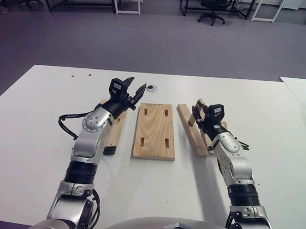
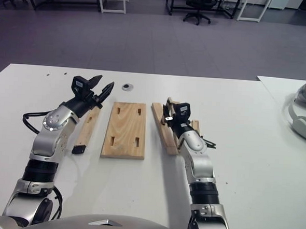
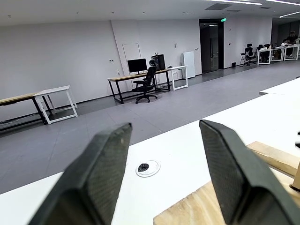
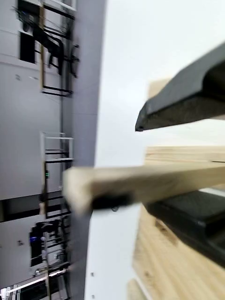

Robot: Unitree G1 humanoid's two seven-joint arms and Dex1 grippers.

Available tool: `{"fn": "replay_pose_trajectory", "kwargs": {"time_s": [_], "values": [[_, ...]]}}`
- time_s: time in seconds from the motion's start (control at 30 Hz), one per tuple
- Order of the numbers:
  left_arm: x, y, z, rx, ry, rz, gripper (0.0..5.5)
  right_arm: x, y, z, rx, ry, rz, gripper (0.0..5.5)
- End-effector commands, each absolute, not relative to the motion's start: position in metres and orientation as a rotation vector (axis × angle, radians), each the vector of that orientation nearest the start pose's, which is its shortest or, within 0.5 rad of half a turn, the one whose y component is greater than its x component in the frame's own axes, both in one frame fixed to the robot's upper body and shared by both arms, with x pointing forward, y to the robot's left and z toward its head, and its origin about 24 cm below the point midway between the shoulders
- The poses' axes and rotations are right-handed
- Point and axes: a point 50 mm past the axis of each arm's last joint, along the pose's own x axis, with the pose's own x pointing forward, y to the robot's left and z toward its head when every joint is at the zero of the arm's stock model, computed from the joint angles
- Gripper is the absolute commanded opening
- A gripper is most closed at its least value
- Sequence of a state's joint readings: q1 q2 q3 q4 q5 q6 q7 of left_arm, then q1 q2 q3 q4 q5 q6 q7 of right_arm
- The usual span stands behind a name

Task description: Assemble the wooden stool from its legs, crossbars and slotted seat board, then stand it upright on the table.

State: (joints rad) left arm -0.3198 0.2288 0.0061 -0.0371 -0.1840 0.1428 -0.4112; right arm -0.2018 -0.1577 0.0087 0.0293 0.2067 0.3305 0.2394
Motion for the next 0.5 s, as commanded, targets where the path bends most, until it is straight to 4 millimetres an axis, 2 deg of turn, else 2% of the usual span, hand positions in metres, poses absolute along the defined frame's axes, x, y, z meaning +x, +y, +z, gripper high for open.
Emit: {"fn": "replay_pose_trajectory", "kwargs": {"time_s": [0.03,0.17,0.27,0.5], "values": [[0.302,0.15,0.124,0.098,-0.181,-0.469,2.63,0.282,-0.151,0.056,0.076,0.305,0.348,2.86],[0.302,0.147,0.122,0.097,-0.178,-0.474,2.63,0.271,-0.144,0.037,0.021,0.461,0.396,2.86],[0.302,0.144,0.121,0.102,-0.178,-0.478,2.63,0.266,-0.152,0.018,-0.049,0.583,0.329,2.86],[0.3,0.138,0.118,0.097,-0.178,-0.484,2.63,0.27,-0.152,0.024,-0.092,0.551,0.326,2.86]]}}
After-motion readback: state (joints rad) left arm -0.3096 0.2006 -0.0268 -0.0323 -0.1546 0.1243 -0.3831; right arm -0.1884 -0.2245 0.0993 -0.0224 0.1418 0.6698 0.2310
